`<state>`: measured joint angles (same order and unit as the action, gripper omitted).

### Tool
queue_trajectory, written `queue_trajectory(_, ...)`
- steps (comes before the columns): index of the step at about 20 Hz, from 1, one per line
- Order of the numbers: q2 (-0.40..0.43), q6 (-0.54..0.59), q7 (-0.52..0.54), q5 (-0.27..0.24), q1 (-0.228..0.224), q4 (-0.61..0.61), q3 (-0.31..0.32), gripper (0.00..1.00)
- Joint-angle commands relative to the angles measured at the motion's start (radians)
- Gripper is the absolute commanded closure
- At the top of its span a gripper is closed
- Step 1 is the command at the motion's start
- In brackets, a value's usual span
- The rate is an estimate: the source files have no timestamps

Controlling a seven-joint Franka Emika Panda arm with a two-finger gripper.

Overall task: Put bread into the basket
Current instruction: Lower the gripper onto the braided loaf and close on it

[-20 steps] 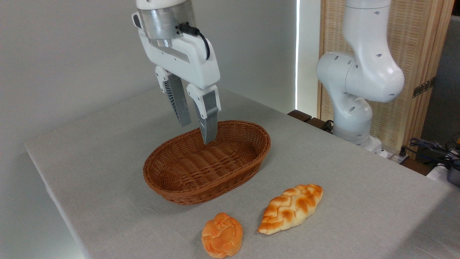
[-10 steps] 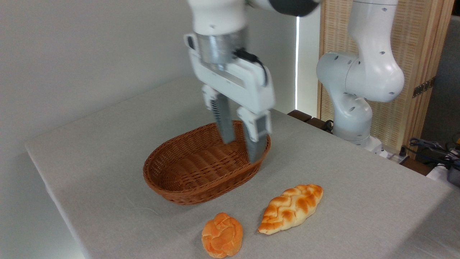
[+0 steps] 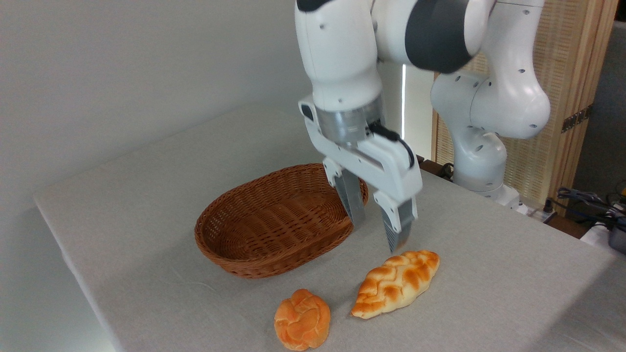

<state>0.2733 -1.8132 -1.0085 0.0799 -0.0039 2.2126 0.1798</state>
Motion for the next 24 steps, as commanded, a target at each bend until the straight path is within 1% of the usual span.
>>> queue_trajectory(1, -0.019, -0.101, -0.009, 0.041, -0.010, 0.048, 0.039, 0.00)
queue_trajectory(6, -0.066, -0.139, -0.009, 0.080, -0.010, 0.050, 0.047, 0.00)
queue_trajectory(22, -0.083, -0.149, -0.013, 0.081, -0.010, 0.091, 0.047, 0.00)
queue_trajectory(23, -0.083, -0.149, -0.015, 0.084, -0.010, 0.091, 0.047, 0.00)
queue_trajectory(24, -0.083, -0.149, -0.018, 0.098, -0.011, 0.090, 0.047, 0.00)
